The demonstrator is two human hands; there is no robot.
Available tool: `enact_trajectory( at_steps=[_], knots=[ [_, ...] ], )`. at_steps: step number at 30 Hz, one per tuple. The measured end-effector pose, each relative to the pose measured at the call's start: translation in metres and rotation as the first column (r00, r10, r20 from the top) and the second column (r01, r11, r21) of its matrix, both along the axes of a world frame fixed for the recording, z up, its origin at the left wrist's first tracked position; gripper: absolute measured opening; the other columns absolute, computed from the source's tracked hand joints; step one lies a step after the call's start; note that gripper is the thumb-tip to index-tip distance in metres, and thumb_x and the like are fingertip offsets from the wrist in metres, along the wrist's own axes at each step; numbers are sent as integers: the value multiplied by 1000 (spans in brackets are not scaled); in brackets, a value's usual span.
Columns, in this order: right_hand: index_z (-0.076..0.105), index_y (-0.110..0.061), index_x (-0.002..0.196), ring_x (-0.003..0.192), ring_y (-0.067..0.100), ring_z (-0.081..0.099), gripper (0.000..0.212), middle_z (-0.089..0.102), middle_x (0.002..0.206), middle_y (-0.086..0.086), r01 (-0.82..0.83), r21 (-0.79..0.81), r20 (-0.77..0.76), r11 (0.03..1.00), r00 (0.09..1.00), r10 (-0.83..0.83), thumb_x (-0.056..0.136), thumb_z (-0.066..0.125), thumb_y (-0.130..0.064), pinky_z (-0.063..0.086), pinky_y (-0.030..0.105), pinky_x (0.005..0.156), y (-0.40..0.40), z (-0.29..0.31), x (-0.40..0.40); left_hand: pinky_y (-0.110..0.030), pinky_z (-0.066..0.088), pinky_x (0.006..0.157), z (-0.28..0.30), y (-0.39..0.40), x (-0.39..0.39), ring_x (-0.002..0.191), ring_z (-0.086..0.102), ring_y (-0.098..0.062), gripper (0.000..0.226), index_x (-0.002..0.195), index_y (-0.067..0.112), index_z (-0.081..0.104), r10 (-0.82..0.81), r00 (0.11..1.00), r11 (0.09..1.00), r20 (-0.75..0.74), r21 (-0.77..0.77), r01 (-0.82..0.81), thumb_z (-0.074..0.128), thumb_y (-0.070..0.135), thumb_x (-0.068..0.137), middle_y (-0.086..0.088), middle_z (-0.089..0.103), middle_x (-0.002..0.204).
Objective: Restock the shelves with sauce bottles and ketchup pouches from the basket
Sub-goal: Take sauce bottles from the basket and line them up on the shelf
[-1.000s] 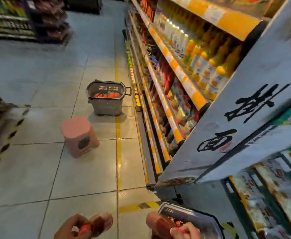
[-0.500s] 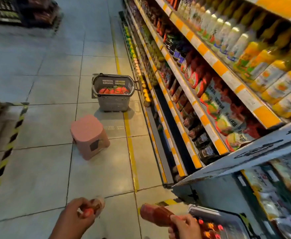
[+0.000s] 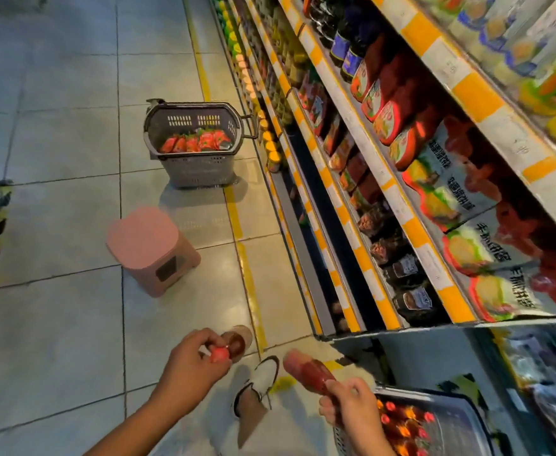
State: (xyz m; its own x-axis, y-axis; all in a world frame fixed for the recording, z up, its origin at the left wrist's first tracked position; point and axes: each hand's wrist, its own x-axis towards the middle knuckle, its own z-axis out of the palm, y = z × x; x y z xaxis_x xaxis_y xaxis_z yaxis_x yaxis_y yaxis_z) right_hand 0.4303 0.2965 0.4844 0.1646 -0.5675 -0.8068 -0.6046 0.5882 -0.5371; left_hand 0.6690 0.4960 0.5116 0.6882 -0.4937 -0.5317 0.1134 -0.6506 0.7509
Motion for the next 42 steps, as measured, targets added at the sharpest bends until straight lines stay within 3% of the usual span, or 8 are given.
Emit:
enact_trajectory(
  at_steps=[7, 10, 14, 19, 23, 27, 31, 42],
  knots=[
    [53, -1, 91, 55, 23, 57, 30, 54, 69, 22, 146, 55, 0, 988, 989, -146, 81, 77, -18, 43, 26, 43, -61, -45, 53, -28, 51, 72, -54, -107, 33, 84, 62, -13, 21, 84, 29, 66, -123, 992, 992, -38, 6, 124, 82, 18, 76, 7, 61, 95],
    [56, -5, 101, 75, 36, 70, 16, 68, 85, 30, 364, 57, -19, 930, 931, -363, 94, 70, -9, 58, 34, 59, -78, -91, 65, -13, 44, 69, -97, -147, 48, 88, 62, -13, 22, 96, 28, 66, -224, 971, 974, -82, 10, 226, 81, 22, 82, 6, 59, 101],
    [51, -2, 109, 53, 27, 51, 19, 54, 68, 23, 474, 37, -15, 880, 881, -474, 97, 64, -9, 47, 30, 46, -96, -154, 77, -35, 53, 84, -165, -197, 60, 94, 64, -22, 25, 97, 32, 62, -246, 959, 968, -139, 2, 249, 78, 15, 85, -1, 60, 110],
    [49, -12, 116, 67, 21, 63, 29, 62, 81, 12, 679, 110, -39, 726, 732, -680, 94, 67, -16, 54, 25, 54, -112, -231, 76, -27, 43, 69, -250, -249, 57, 76, 53, -10, 19, 91, 10, 68, -332, 939, 943, -88, -45, 329, 73, -3, 78, 0, 52, 91],
    [65, -16, 107, 91, 13, 71, 16, 70, 101, 2, 648, 108, -29, 754, 760, -649, 99, 62, -29, 59, 27, 86, -120, -284, 76, -16, 37, 67, -321, -286, 58, 85, 56, -18, 18, 94, 12, 70, -438, 896, 899, -80, -47, 435, 71, 1, 79, -1, 54, 99],
    [60, -4, 98, 72, 19, 59, 12, 57, 80, 9, 816, 80, 72, 573, 568, -820, 101, 54, -13, 57, 27, 73, -133, -339, 80, -30, 44, 80, -385, -319, 41, 92, 59, -23, 13, 94, 13, 69, -496, 868, 863, -4, -112, 492, 63, 5, 86, 3, 51, 97],
    [62, -5, 96, 78, 19, 66, 15, 63, 79, 7, 791, 58, 90, 609, 603, -793, 102, 53, -16, 57, 27, 81, -141, -373, 75, -46, 50, 76, -433, -343, 29, 87, 59, -30, 9, 89, 12, 66, -586, 810, 801, 27, -133, 583, 61, 7, 84, -7, 57, 96],
    [62, 4, 120, 97, 31, 73, 25, 70, 104, 23, 837, 13, -14, 548, 548, -837, 102, 56, -12, 62, 37, 90, -180, -432, 72, -35, 50, 68, -485, -397, 6, 81, 59, -23, 9, 84, 6, 63, -722, 692, 687, -1, -121, 717, 57, 0, 84, -7, 61, 95]
  ],
)
